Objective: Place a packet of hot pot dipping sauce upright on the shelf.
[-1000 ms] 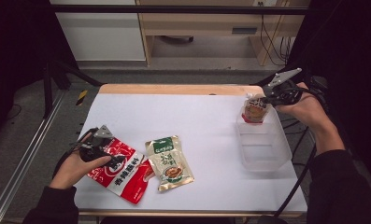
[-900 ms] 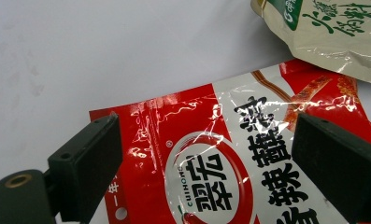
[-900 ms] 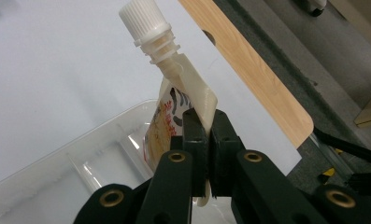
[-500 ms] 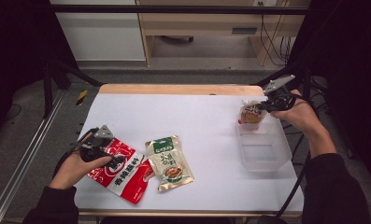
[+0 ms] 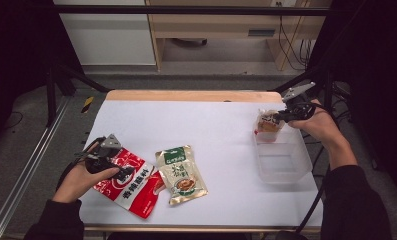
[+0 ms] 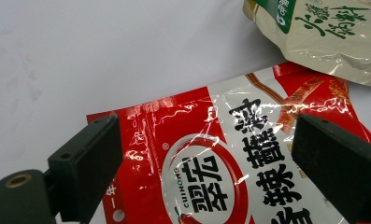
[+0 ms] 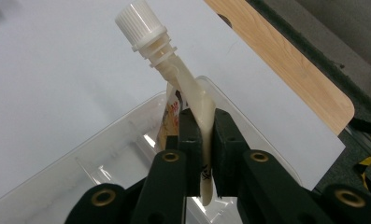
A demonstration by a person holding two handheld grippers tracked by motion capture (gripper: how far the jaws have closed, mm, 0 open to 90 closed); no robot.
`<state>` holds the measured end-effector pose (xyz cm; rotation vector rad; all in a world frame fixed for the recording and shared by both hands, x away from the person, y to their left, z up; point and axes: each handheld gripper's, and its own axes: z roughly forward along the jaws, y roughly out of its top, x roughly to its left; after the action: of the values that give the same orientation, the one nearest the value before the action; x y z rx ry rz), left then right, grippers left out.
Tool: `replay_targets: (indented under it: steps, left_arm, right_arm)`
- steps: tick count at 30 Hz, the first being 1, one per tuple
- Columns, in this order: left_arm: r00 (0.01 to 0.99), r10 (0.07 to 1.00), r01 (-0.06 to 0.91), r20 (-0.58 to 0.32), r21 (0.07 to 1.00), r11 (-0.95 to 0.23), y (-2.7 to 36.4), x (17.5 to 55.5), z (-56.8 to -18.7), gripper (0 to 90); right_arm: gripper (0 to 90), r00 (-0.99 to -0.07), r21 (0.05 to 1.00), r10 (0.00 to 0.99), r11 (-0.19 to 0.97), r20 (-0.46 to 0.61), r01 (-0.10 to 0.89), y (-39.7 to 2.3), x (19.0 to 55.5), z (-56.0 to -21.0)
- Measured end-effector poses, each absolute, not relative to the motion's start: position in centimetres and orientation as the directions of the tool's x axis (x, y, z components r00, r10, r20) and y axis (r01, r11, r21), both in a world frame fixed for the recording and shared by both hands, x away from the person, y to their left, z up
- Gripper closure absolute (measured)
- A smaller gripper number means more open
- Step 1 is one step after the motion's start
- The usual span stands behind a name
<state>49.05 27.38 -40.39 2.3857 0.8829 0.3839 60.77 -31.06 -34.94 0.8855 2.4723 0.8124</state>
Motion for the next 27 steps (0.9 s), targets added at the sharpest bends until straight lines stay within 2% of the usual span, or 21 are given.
replay_targets:
  steps: [4,5,6,7,9,13,23,27]
  left_arm:
    - [0.742,0.667,0.506,0.070,0.594,-0.625,27.4,49.0,-40.3,9.1]
    - [0.740,0.668,0.505,0.072,0.598,-0.623,27.4,49.0,-40.2,9.1]
    - [0.739,0.669,0.505,0.073,0.598,-0.623,27.5,49.0,-40.2,9.1]
    - [0.740,0.668,0.504,0.074,0.597,-0.624,27.5,49.0,-40.2,9.1]
    - [0.741,0.668,0.504,0.073,0.596,-0.625,27.5,49.0,-40.1,9.1]
    - [0.743,0.665,0.499,0.077,0.599,-0.627,27.3,49.0,-40.1,9.1]
    - [0.758,0.647,0.484,0.086,0.590,-0.646,26.4,48.8,-40.3,9.1]
    - [0.760,0.644,0.479,0.087,0.593,-0.647,26.3,48.7,-40.1,9.1]
  right_arm:
    - [75.0,-0.716,0.631,0.682,0.623,-0.148,0.462,-30.9,60.7,-34.9]
    - [69.7,-0.714,0.631,0.685,0.619,-0.144,0.468,-30.9,60.6,-34.8]
    - [59.8,-0.697,0.634,0.703,0.604,-0.139,0.483,-30.7,60.5,-34.7]
    - [59.8,-0.697,0.634,0.703,0.604,-0.139,0.483,-30.7,60.5,-34.7]
    - [48.2,-0.686,0.638,0.711,0.602,-0.156,0.479,-30.5,60.2,-34.4]
    - [31.9,-0.650,0.675,0.731,0.589,-0.209,0.445,-30.0,58.8,-33.5]
    - [15.2,-0.616,0.729,0.752,0.556,-0.235,0.400,-27.2,55.6,-31.3]
    - [14.0,-0.613,0.747,0.749,0.553,-0.250,0.370,-26.2,54.6,-30.7]
